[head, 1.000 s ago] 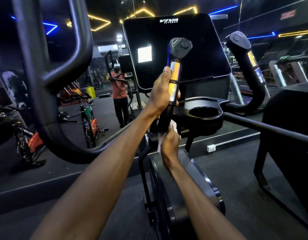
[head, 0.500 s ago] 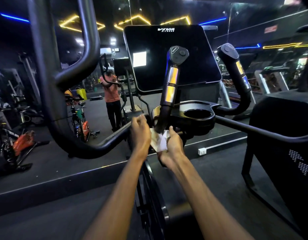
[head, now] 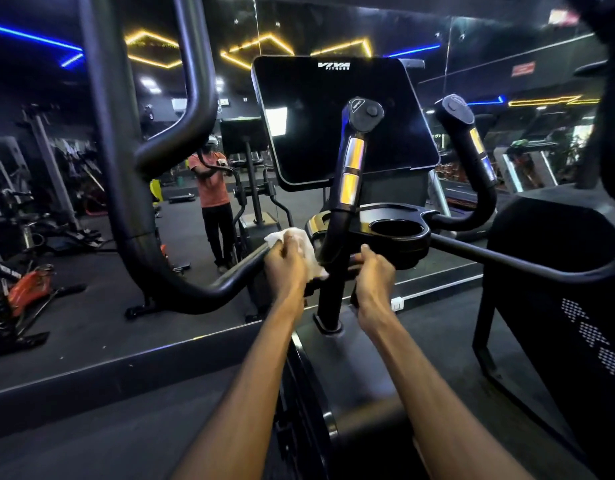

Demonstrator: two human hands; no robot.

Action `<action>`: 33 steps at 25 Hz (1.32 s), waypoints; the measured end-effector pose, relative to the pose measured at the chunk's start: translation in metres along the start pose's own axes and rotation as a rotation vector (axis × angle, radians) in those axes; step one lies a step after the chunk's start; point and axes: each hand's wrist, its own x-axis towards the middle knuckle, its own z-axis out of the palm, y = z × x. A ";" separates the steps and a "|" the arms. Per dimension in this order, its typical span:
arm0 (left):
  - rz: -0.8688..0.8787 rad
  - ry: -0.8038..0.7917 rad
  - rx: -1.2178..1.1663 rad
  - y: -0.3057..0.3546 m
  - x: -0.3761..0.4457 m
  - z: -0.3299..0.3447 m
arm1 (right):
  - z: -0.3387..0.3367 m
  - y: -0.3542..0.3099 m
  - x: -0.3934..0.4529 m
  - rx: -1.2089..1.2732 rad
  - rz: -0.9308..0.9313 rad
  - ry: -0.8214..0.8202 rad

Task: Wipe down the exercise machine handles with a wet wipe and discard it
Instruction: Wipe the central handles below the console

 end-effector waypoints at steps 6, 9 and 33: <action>0.015 -0.324 0.004 -0.024 -0.013 0.025 | 0.030 -0.072 0.014 0.048 -0.361 -0.126; 0.104 -0.311 -0.231 -0.020 -0.025 0.031 | 0.034 -0.071 0.024 -0.139 -0.465 -0.186; 0.484 0.111 0.106 0.024 -0.046 0.039 | -0.002 -0.069 0.041 -0.171 -0.402 -0.550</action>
